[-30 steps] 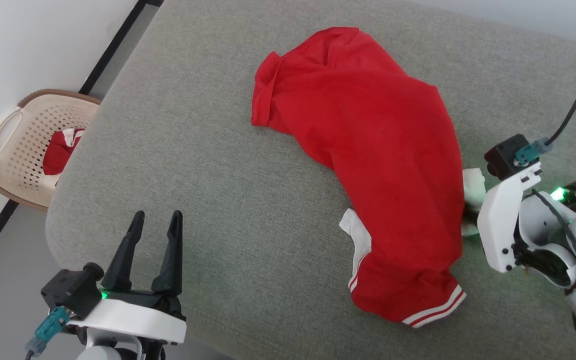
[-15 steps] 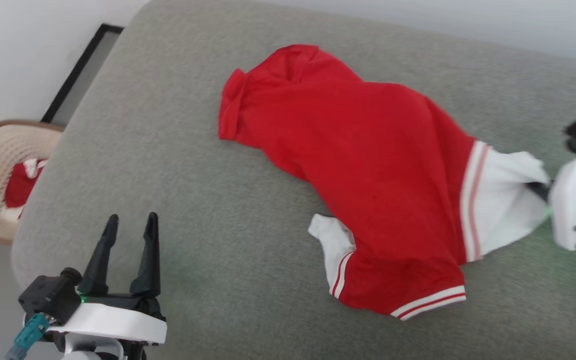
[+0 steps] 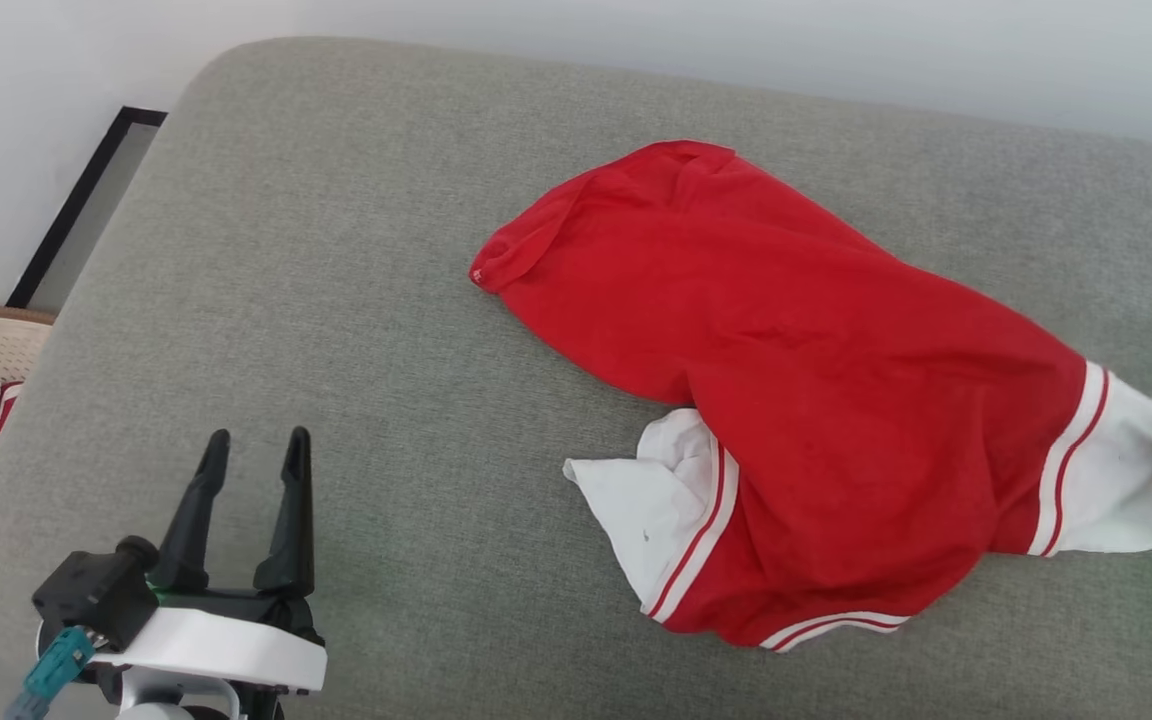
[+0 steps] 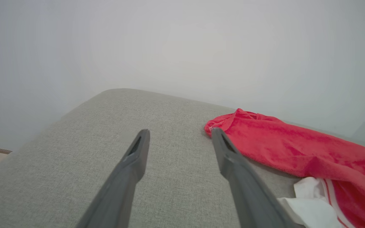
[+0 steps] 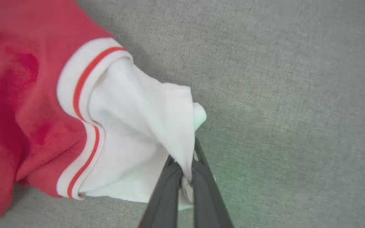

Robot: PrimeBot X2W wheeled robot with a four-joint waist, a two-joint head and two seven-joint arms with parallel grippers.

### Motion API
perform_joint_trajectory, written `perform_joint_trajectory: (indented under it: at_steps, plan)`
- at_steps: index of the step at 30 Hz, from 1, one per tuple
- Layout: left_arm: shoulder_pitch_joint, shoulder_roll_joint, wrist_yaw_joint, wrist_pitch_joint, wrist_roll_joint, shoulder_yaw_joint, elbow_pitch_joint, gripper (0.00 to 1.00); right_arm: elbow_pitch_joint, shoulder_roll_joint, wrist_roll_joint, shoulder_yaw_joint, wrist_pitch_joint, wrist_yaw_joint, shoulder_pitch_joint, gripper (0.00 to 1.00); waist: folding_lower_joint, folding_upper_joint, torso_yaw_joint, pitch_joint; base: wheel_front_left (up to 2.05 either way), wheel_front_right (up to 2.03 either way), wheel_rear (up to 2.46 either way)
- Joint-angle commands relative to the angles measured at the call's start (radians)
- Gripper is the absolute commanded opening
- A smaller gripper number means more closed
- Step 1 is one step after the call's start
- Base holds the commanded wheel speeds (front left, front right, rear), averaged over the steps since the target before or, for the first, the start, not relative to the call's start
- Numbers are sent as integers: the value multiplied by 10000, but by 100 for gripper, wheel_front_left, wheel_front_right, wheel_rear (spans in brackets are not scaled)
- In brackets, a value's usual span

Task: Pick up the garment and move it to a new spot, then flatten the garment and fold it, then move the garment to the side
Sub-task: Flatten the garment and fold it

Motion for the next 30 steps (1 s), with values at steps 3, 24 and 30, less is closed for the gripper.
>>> perform_joint_trajectory:
  at_steps: [3,24,30]
  plan:
    - [-229,207,-26,-47,-108,-216,120,100,317,573,-268,-137,-42,-2,-39,24,0,0,-117,32,0,0,0]
    - [-2183,2234,0,4271,-2886,-1617,-237,100,-2115,1777,-1236,304,-3104,-2,239,100,0,0,-2313,-562,0,0,0]
    - [-2225,2596,434,6378,-3157,-2103,-311,100,-2985,2457,-1900,126,-4920,-2,566,100,0,0,-3290,-368,0,0,0]
